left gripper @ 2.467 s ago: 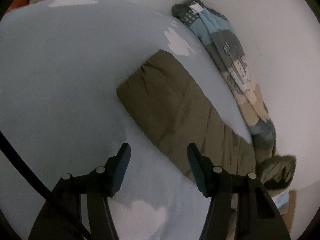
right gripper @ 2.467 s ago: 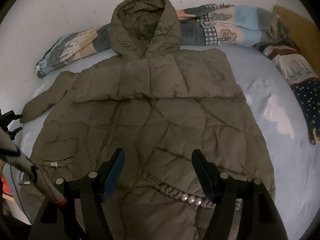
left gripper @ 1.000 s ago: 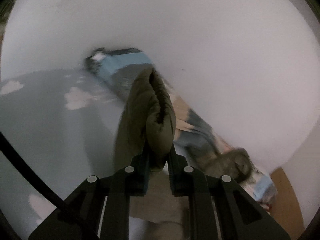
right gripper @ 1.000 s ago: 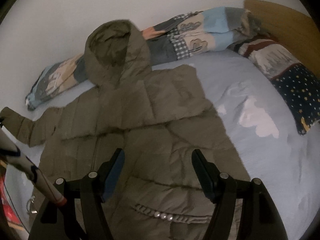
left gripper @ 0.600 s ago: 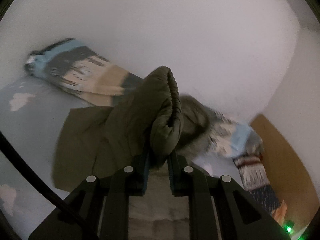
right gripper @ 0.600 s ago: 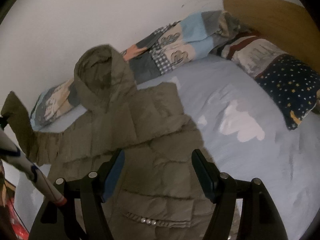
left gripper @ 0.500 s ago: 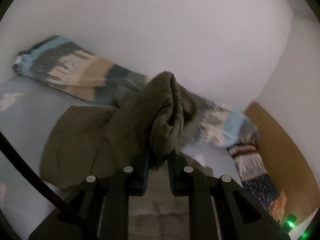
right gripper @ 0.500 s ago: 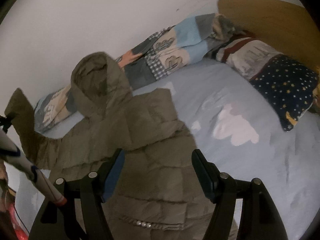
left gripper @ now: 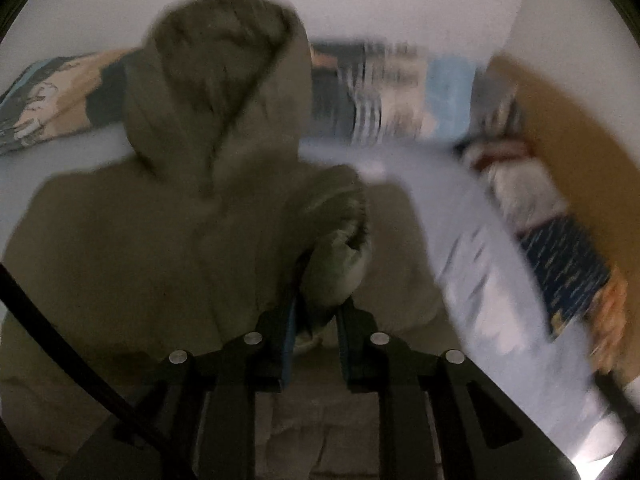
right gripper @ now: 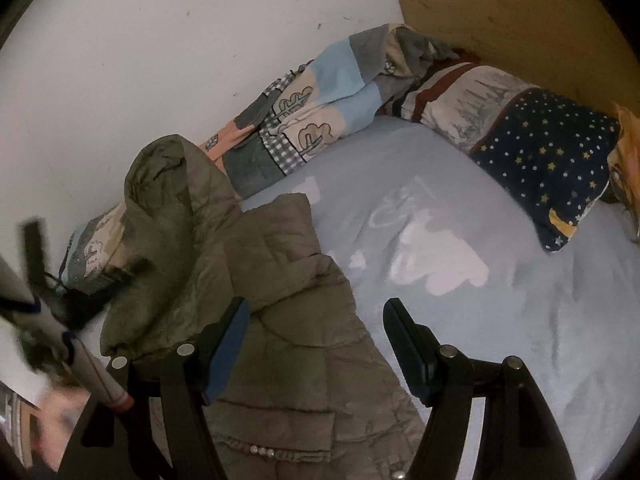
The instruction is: Fold large clothes
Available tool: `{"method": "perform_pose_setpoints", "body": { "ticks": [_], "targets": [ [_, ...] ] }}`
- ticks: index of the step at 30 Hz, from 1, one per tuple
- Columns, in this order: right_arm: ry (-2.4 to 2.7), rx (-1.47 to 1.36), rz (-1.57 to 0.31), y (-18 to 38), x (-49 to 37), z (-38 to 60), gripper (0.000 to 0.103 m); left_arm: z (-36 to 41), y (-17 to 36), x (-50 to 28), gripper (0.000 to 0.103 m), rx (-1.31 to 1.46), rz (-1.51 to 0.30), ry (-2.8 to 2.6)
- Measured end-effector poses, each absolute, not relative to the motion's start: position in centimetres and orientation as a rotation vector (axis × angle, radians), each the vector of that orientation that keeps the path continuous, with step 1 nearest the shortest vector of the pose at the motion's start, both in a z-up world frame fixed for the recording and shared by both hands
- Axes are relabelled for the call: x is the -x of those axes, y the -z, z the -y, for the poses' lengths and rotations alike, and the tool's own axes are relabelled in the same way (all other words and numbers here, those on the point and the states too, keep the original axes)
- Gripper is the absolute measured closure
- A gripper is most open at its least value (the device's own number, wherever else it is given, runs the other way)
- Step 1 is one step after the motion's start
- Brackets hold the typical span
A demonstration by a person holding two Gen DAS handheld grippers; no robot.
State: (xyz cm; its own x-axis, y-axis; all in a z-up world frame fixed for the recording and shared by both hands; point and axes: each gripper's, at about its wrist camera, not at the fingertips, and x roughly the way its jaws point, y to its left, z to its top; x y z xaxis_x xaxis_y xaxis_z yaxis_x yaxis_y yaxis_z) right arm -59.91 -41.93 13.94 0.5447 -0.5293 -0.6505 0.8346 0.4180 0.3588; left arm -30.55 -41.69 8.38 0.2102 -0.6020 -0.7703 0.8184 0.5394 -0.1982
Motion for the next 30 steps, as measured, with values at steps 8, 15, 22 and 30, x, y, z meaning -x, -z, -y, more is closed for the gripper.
{"method": "perform_pose_setpoints", "body": {
  "ticks": [8,15,22,30],
  "targets": [
    [0.869,-0.758,-0.483,-13.6,59.8,42.4,0.029,37.2,-10.7,32.0,0.051,-0.307,-0.926,1.077],
    [0.682,-0.935,-0.438,-11.7,58.4,43.3,0.029,23.6,-15.7,27.7,0.033,-0.214,-0.798,0.870],
    [0.458,-1.159,-0.374,-8.0,55.9,43.2,0.031,15.3,-11.4,19.2,0.030,-0.098,-0.830,0.597],
    [0.477,-1.198,-0.418,-6.1,50.8,44.1,0.045,15.4,-10.9,15.9,0.030,-0.029,-0.929,0.643]
  ]
}}
